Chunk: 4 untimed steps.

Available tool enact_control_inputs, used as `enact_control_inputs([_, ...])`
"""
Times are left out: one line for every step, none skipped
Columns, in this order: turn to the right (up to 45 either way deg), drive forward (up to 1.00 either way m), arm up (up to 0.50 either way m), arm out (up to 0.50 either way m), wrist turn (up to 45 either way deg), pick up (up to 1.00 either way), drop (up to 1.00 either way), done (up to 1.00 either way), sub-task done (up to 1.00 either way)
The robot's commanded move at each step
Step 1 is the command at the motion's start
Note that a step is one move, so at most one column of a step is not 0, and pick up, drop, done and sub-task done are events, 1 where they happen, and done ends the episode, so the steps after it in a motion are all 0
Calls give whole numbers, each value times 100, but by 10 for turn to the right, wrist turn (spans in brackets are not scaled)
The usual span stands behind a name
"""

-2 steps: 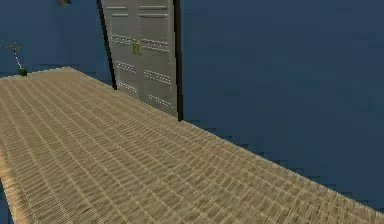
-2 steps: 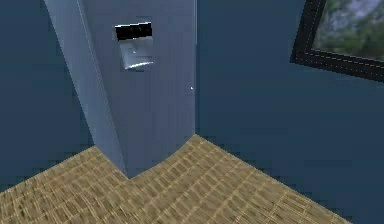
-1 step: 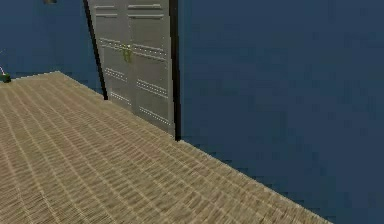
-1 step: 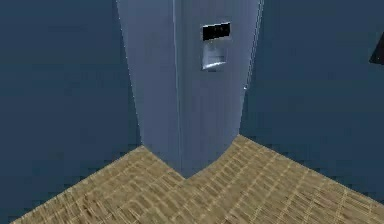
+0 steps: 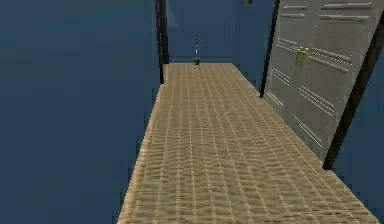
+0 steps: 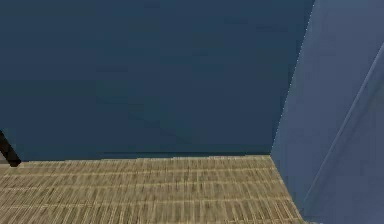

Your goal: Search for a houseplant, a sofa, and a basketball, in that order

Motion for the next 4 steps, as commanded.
enact_control_inputs([0,100,0,0,0,0,0,0,0])
enact_control_inputs([0,100,0,0,0,0,0,0,0])
enact_control_inputs([0,100,0,0,0,0,0,0,0])
enact_control_inputs([0,100,0,0,0,0,0,0,0])
